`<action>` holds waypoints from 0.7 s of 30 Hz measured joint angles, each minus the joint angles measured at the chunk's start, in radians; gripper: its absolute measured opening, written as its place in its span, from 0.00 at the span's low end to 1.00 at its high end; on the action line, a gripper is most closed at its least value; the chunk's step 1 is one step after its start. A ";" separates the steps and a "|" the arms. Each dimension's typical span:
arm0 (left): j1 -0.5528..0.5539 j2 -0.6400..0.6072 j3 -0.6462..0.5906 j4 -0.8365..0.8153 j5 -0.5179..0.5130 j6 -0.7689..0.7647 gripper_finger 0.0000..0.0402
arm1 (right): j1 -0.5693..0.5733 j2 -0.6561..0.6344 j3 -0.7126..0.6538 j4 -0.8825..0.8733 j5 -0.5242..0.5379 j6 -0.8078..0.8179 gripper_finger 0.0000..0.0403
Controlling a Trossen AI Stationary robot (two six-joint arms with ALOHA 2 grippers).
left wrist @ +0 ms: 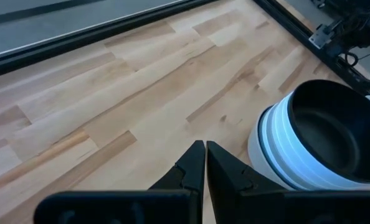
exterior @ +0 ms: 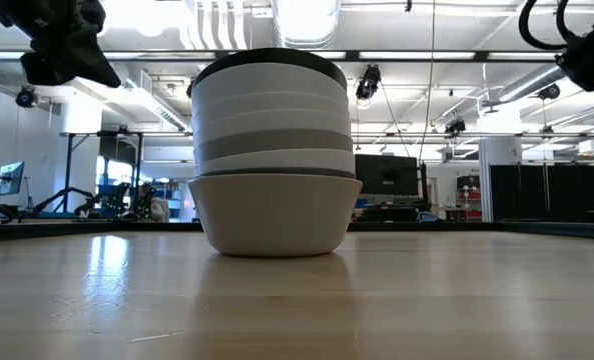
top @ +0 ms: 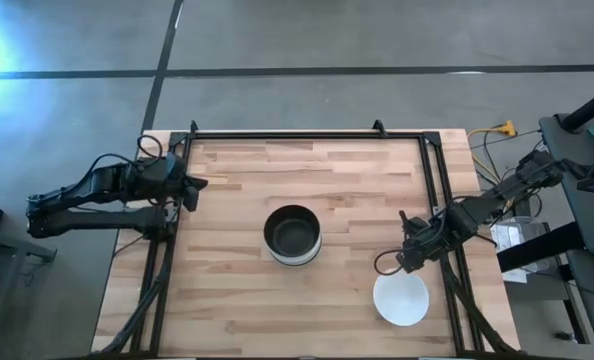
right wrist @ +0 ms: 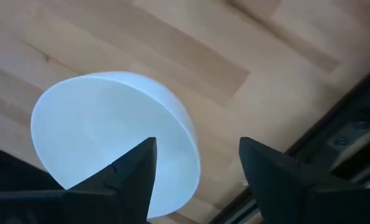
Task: Nest bowls inside each other
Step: Stack the white bowl on top of the other white bowl
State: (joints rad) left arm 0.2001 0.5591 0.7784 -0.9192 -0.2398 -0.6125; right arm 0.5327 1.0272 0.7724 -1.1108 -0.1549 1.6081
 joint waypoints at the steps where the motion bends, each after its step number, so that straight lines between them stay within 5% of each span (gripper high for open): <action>1: 0.000 0.001 0.000 0.000 0.000 0.000 0.00 | 0.000 0.003 -0.008 0.017 -0.007 0.000 0.56; 21: 0.001 0.010 0.000 0.024 0.001 0.000 0.00 | 0.017 0.289 -0.078 0.307 -0.112 -0.150 0.54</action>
State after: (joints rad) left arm 0.2008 0.5692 0.7784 -0.8954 -0.2390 -0.6125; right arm 0.5495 1.3161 0.6949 -0.8041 -0.2668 1.4579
